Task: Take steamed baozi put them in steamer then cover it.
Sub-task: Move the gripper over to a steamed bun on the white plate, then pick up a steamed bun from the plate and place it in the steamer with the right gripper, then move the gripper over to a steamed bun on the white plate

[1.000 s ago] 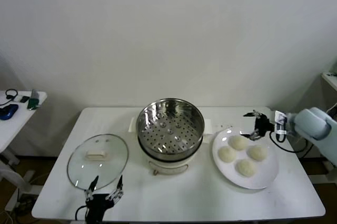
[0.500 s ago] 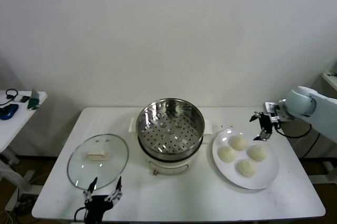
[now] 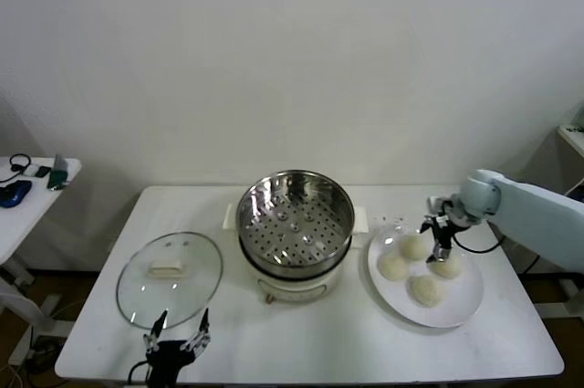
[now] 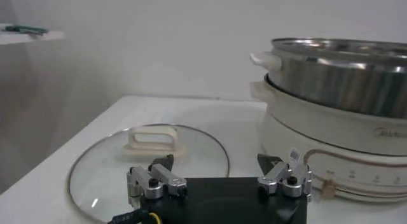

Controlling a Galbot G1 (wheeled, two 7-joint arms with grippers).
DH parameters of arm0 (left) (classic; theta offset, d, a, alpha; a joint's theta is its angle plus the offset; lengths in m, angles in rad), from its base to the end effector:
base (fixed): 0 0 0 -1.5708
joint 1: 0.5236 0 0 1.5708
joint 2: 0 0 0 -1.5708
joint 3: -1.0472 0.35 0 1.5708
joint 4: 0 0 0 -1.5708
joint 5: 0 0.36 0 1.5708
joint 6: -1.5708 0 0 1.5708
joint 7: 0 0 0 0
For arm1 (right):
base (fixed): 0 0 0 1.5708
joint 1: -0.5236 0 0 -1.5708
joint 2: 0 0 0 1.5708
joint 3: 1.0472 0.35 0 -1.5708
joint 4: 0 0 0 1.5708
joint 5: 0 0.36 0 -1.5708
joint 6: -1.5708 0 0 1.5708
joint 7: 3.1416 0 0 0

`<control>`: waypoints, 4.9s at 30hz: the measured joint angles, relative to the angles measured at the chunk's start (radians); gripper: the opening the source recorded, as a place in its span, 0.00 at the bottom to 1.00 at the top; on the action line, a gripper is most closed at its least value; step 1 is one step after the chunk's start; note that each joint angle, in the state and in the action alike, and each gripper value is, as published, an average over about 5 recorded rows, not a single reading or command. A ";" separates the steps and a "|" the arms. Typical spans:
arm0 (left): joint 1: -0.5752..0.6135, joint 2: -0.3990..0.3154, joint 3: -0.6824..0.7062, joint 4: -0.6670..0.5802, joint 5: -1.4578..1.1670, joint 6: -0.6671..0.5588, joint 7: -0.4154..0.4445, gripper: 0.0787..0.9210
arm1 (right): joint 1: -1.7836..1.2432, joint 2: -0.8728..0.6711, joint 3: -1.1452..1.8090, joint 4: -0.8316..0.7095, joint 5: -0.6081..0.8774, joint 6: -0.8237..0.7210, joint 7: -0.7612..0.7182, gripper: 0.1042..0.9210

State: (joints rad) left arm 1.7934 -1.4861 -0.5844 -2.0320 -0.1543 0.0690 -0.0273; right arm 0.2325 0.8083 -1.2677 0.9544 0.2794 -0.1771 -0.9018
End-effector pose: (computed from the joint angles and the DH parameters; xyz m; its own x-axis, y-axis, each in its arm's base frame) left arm 0.1090 0.0356 -0.3561 -0.9380 -0.0402 0.3444 -0.0558 0.9978 -0.0354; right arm 0.5578 -0.1782 -0.2342 -0.1763 -0.0918 0.9800 -0.9829 0.0707 -0.1702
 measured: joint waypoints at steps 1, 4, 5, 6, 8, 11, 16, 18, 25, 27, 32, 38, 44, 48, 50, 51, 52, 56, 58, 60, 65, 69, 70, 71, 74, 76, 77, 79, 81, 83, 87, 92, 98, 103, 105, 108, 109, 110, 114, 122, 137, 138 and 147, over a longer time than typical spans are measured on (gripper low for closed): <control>-0.002 0.000 -0.001 0.002 -0.001 0.001 0.000 0.88 | -0.001 0.011 -0.001 -0.013 0.001 0.002 -0.001 0.88; -0.007 0.000 -0.004 0.008 -0.006 0.003 0.000 0.88 | -0.004 0.038 -0.009 -0.041 0.008 0.003 -0.009 0.88; -0.008 0.001 -0.004 0.010 -0.008 0.003 0.000 0.88 | -0.004 0.045 -0.013 -0.047 0.010 0.003 -0.013 0.86; -0.009 0.002 -0.004 0.012 -0.010 0.004 0.000 0.88 | -0.004 0.052 -0.017 -0.053 0.013 0.003 -0.017 0.85; -0.011 0.004 -0.004 0.015 -0.013 0.005 0.000 0.88 | -0.004 0.063 -0.026 -0.063 0.018 0.001 -0.024 0.81; -0.013 0.006 -0.004 0.017 -0.018 0.007 0.000 0.88 | -0.001 0.076 -0.039 -0.074 0.023 -0.001 -0.034 0.74; -0.017 0.007 -0.002 0.017 -0.023 0.013 0.000 0.88 | 0.008 0.090 -0.059 -0.088 0.026 0.000 -0.043 0.68; -0.018 0.007 0.000 0.017 -0.024 0.015 -0.001 0.88 | 0.014 0.094 -0.067 -0.090 0.027 0.001 -0.045 0.66; -0.026 0.007 0.005 0.016 -0.028 0.022 -0.001 0.88 | 0.070 0.097 -0.114 -0.070 0.035 0.025 -0.063 0.65; -0.026 0.008 0.004 0.015 -0.029 0.023 -0.002 0.88 | 0.114 0.099 -0.143 -0.049 0.044 0.040 -0.070 0.65; -0.025 0.017 0.001 0.008 -0.033 0.026 -0.005 0.88 | 0.278 0.123 -0.234 0.015 0.061 0.111 -0.092 0.63; -0.029 0.026 0.000 -0.001 -0.036 0.029 -0.007 0.88 | 0.500 0.186 -0.310 0.099 0.084 0.239 -0.116 0.60; -0.037 0.031 0.006 -0.004 -0.037 0.033 -0.007 0.88 | 0.651 0.269 -0.342 0.229 0.082 0.355 -0.116 0.60; -0.042 0.031 0.009 -0.002 -0.036 0.034 -0.007 0.88 | 0.684 0.330 -0.352 0.303 0.039 0.421 -0.095 0.60; -0.042 0.031 0.009 0.000 -0.034 0.033 -0.007 0.88 | 0.681 0.361 -0.354 0.321 0.003 0.453 -0.081 0.60; -0.042 0.031 0.009 0.001 -0.034 0.032 -0.008 0.88 | 0.675 0.376 -0.355 0.325 -0.018 0.469 -0.072 0.60; -0.042 0.031 0.008 0.002 -0.033 0.031 -0.008 0.88 | 0.667 0.391 -0.354 0.325 -0.040 0.484 -0.064 0.60; -0.039 0.032 0.005 0.005 -0.033 0.028 -0.008 0.88 | 0.617 0.446 -0.347 0.301 -0.140 0.543 -0.029 0.60; -0.038 0.034 0.004 0.007 -0.034 0.026 -0.008 0.88 | 0.586 0.469 -0.341 0.276 -0.189 0.567 -0.010 0.60; -0.038 0.034 0.004 0.009 -0.035 0.025 -0.008 0.88 | 0.553 0.491 -0.334 0.247 -0.234 0.586 0.009 0.61; -0.041 0.034 0.009 0.015 -0.035 0.022 -0.008 0.88 | 0.469 0.538 -0.315 0.168 -0.323 0.626 0.045 0.61; -0.043 0.033 0.012 0.018 -0.034 0.020 -0.009 0.88 | 0.413 0.567 -0.303 0.110 -0.373 0.652 0.065 0.62; -0.043 0.033 0.012 0.019 -0.034 0.019 -0.009 0.88 | 0.402 0.573 -0.302 0.097 -0.382 0.657 0.067 0.62; -0.043 0.033 0.012 0.020 -0.035 0.019 -0.009 0.88 | 0.392 0.579 -0.300 0.084 -0.390 0.662 0.070 0.62; -0.044 0.033 0.010 0.021 -0.036 0.019 -0.009 0.88 | 0.371 0.594 -0.300 0.052 -0.405 0.677 0.072 0.64; -0.044 0.033 0.009 0.021 -0.037 0.019 -0.009 0.88 | 0.363 0.600 -0.300 0.036 -0.410 0.686 0.073 0.70; -0.044 0.033 0.009 0.021 -0.037 0.019 -0.009 0.88 | 0.359 0.602 -0.300 0.031 -0.411 0.689 0.074 0.73; -0.042 0.033 0.009 0.019 -0.037 0.019 -0.010 0.88 | 0.355 0.603 -0.299 0.023 -0.410 0.694 0.076 0.80; -0.040 0.033 0.009 0.017 -0.037 0.019 -0.010 0.88 | 0.356 0.602 -0.297 0.019 -0.403 0.698 0.077 0.84; -0.039 0.033 0.008 0.015 -0.037 0.019 -0.011 0.88 | 0.365 0.599 -0.296 0.019 -0.387 0.700 0.077 0.87; -0.039 0.032 0.011 0.013 -0.034 0.020 -0.015 0.88 | 0.412 0.575 -0.309 0.032 -0.318 0.698 0.066 0.88; -0.038 0.032 0.014 0.010 -0.031 0.022 -0.014 0.88 | 0.532 0.504 -0.392 0.090 -0.130 0.641 0.015 0.88; -0.047 0.037 0.014 0.016 -0.033 0.024 -0.015 0.88 | 0.716 0.346 -0.561 0.236 0.167 0.429 -0.002 0.88; -0.052 0.043 0.014 0.020 -0.036 0.026 -0.015 0.88 | 0.819 0.187 -0.698 0.405 0.330 0.217 0.036 0.88; -0.055 0.046 0.014 0.022 -0.037 0.027 -0.014 0.88 | 0.838 0.126 -0.735 0.468 0.366 0.139 0.059 0.88; -0.059 0.049 0.013 0.023 -0.037 0.029 -0.013 0.88 | 0.837 0.049 -0.764 0.543 0.397 0.034 0.099 0.88; -0.059 0.050 0.013 0.023 -0.037 0.029 -0.013 0.88 | 0.830 0.029 -0.767 0.561 0.402 0.002 0.112 0.88; -0.060 0.050 0.012 0.023 -0.037 0.029 -0.012 0.88 | 0.819 0.011 -0.767 0.578 0.405 -0.027 0.124 0.88; -0.064 0.051 0.009 0.025 -0.037 0.029 -0.011 0.88 | 0.750 -0.037 -0.743 0.614 0.402 -0.120 0.161 0.88; -0.058 0.050 0.001 0.028 -0.038 0.027 -0.008 0.88 | 0.551 -0.054 -0.632 0.581 0.356 -0.209 0.192 0.88; -0.036 0.048 -0.002 0.044 -0.043 0.004 -0.008 0.88 | 0.265 0.013 -0.440 0.405 0.269 -0.228 0.228 0.88; -0.035 0.047 -0.001 0.044 -0.043 0.004 -0.008 0.88 | 0.254 0.015 -0.432 0.397 0.266 -0.229 0.229 0.88; -0.031 0.045 -0.002 0.044 -0.041 0.003 -0.011 0.88 | 0.189 0.027 -0.374 0.343 0.249 -0.227 0.233 0.75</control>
State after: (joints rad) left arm 1.7628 -1.4412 -0.5865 -1.9875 -0.1955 0.0718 -0.0386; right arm 0.4218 0.8348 -1.6422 1.2971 0.5281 -0.4041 -0.6687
